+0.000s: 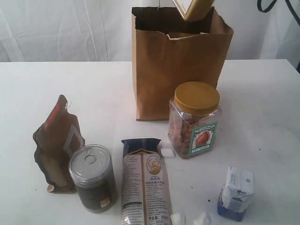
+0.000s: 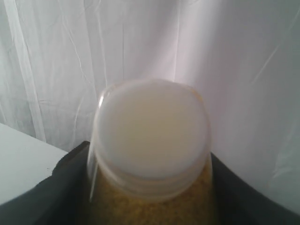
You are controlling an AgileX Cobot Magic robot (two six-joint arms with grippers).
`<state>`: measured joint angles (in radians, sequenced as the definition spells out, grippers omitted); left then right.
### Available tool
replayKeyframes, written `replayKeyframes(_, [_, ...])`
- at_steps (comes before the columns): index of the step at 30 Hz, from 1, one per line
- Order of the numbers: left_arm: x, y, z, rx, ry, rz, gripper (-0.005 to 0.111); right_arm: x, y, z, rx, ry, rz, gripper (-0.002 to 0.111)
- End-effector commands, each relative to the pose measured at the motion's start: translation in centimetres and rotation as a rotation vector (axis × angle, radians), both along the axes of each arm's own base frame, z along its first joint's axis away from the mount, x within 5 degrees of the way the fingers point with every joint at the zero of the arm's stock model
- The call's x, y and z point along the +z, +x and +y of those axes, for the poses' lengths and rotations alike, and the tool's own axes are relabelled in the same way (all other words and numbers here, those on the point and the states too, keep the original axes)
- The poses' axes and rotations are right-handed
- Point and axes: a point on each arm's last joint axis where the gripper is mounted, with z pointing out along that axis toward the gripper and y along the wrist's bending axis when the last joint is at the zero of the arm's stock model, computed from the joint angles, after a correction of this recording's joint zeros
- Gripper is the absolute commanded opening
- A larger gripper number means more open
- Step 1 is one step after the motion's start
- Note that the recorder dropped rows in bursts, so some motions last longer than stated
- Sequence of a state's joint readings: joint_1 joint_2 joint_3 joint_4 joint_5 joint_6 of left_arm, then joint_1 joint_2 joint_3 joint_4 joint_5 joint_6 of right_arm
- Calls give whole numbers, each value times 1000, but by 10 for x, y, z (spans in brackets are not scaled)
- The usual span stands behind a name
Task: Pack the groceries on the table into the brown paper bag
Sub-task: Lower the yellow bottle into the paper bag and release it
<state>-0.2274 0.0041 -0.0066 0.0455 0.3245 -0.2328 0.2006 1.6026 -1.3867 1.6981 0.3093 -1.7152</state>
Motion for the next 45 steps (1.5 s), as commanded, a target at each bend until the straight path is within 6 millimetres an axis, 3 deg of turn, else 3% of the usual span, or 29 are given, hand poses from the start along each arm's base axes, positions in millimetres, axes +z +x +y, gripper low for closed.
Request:
replayKeyframes(1, [-3, -1, 0, -6, -5, 14, 0, 10, -2, -3, -7, -25, -38, 0])
replayKeyframes(7, [-3, -1, 0, -6, -5, 14, 0, -8, 12, -9, -110, -103, -2, 0])
replayKeyframes(15, [-3, -1, 0, -6, -5, 14, 0, -15, 17, -10, -129, -109, 17, 1])
replayKeyframes(24, [-3, -1, 0, -6, -5, 14, 0, -15, 17, -10, -129, -109, 17, 30])
replayKeyframes(32, [-3, -1, 0, -6, -5, 14, 0, -16, 19, -14, -172, -116, 21, 32])
replayKeyframes(39, [-3, -1, 0, -6, -5, 14, 0, -25, 24, -12, -165, -122, 44, 57])
replayKeyframes(45, [-3, -1, 0, -6, -5, 14, 0, -27, 26, -14, -189, -127, 49, 58])
